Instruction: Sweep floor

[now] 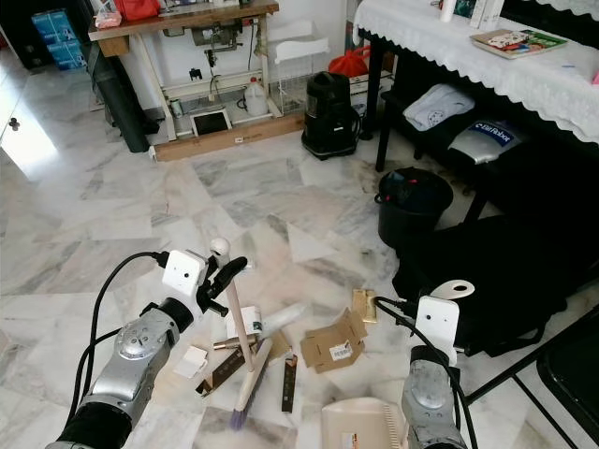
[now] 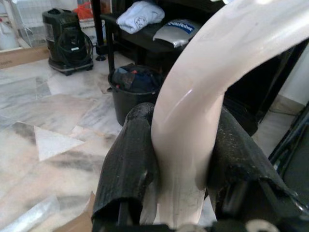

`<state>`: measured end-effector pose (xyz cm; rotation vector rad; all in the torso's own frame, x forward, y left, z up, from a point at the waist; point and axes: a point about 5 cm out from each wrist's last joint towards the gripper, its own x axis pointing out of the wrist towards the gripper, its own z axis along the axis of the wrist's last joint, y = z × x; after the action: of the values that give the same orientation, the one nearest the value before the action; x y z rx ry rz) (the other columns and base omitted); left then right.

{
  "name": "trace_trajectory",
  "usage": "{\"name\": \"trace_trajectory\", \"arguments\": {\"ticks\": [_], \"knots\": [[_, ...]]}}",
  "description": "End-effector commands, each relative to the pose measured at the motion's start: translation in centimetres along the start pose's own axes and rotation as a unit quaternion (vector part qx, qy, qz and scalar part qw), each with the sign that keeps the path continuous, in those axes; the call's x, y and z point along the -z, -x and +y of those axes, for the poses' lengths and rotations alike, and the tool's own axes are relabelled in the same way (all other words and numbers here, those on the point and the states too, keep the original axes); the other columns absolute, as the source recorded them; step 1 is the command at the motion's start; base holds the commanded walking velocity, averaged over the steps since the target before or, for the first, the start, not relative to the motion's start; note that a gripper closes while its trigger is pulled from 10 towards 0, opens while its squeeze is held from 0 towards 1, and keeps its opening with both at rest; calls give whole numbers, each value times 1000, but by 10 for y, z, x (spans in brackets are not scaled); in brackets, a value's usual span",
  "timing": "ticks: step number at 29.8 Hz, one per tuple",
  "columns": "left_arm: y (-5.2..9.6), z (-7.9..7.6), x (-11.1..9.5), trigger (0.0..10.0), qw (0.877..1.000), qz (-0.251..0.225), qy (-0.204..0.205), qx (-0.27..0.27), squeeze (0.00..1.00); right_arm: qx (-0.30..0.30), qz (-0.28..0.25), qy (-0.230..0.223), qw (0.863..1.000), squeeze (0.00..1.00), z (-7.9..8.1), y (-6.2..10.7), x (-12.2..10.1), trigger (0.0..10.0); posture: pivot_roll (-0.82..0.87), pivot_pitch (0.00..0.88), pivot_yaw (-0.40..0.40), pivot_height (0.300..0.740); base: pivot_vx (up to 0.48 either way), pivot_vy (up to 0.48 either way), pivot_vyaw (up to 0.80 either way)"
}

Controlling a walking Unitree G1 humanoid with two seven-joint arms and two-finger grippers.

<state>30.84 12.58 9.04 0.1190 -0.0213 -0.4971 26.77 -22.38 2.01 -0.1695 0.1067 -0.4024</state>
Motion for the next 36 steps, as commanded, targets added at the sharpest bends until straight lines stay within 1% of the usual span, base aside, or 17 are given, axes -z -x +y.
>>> {"name": "trace_trajectory", "arguments": {"ticks": [1, 5, 8, 10, 12, 19, 22, 28, 31, 36], "knots": [[1, 4, 2, 10000, 1000, 17, 6, 11, 0, -3, -14, -1, 1000, 0, 5, -1, -5, 10000, -90, 6, 104, 740, 0, 0, 0], [0, 6, 3, 10000, 999, 23, 24, 11, 0, 0, -14, -3, 1000, 0, 6, 0, -3, 10000, -94, 8, 110, 740, 0, 0, 0], [-4, 12, -9, 10000, 999, 1, 42, -2, 0, 3, -13, -4, 1000, 0, 6, 2, -2, 10000, -95, 9, 112, 740, 0, 0, 0], [-7, 15, -17, 10000, 999, -13, 43, -7, 0, 4, -13, -4, 1000, 0, 6, 2, -1, 10000, -90, 9, 114, 740, 0, 0, 0], [-7, 17, -19, 10000, 999, -16, 42, -7, 0, 4, -13, -5, 1000, 0, 7, 2, -2, 10000, -91, 8, 116, 740, 0, 0, 0], [-9, 16, -17, 10000, 998, -12, 55, -6, 0, 5, -18, -8, 1000, 0, 8, 1, -4, 10000, -93, 8, 118, 740, 0, 0, 0], [-11, 17, -26, 10000, 998, -32, 58, -5, 0, 4, -21, -9, 1000, 0, 9, 0, -5, 10000, -93, 8, 118, 740, 0, 0, 0], [-11, 22, -42, 10000, 996, -68, 53, -15, 0, 5, -21, -10, 1000, 0, 7, 0, -5, 10000, -93, 10, 117, 740, 0, 0, 0], [-13, 21, -45, 10000, 997, -65, 52, -1, 0, 3, -19, -10, 1000, 0, 8, 1, -4, 10000, -91, 8, 117, 740, 0, 0, 0], [-12, 20, -42, 10000, 997, -59, 54, 7, 0, 3, -19, -11, 1000, 0, 8, 1, -4, 10000, -94, 8, 118, 740, 0, 0, 0]]}}
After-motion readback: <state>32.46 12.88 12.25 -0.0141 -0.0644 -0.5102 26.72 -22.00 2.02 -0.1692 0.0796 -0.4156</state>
